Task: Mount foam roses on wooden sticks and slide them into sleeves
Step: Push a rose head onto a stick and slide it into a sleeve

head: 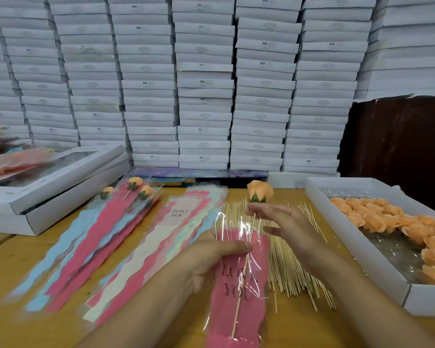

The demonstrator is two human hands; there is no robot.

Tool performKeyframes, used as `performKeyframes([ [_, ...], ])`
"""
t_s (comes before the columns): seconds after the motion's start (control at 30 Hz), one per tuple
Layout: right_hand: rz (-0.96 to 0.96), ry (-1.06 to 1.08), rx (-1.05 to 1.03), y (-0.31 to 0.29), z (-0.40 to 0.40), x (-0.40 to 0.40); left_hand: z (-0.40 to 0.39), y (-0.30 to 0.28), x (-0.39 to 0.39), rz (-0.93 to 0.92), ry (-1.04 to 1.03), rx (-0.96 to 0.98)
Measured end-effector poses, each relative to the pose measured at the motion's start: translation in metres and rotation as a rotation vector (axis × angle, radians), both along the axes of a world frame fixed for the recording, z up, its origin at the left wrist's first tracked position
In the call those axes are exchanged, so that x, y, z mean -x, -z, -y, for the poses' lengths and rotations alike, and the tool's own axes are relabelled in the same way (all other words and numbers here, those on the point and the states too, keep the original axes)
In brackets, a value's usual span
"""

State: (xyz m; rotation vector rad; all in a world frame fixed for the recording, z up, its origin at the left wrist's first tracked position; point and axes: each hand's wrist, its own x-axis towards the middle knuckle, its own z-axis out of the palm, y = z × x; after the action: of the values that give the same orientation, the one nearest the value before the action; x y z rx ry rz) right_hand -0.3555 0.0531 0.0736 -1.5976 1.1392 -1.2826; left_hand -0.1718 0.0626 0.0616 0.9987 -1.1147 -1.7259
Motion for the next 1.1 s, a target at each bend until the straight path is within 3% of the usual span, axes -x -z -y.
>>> performKeyframes([
  [0.17,-0.048,-0.075,-0.004,0.006,-0.005,0.002,0.001,0.001,0.0,0.018,0.022,0.022],
  [0.33,0.208,0.123,0.073,-0.011,0.001,0.017,0.001,0.005,-0.001,0.062,0.042,0.057],
  [0.57,-0.028,0.075,0.08,-0.007,0.003,0.015,0.0,0.005,0.0,0.122,0.09,0.073],
  [1.1,0.007,0.016,0.032,0.004,-0.004,0.005,0.007,0.006,0.004,0.051,0.029,0.046],
])
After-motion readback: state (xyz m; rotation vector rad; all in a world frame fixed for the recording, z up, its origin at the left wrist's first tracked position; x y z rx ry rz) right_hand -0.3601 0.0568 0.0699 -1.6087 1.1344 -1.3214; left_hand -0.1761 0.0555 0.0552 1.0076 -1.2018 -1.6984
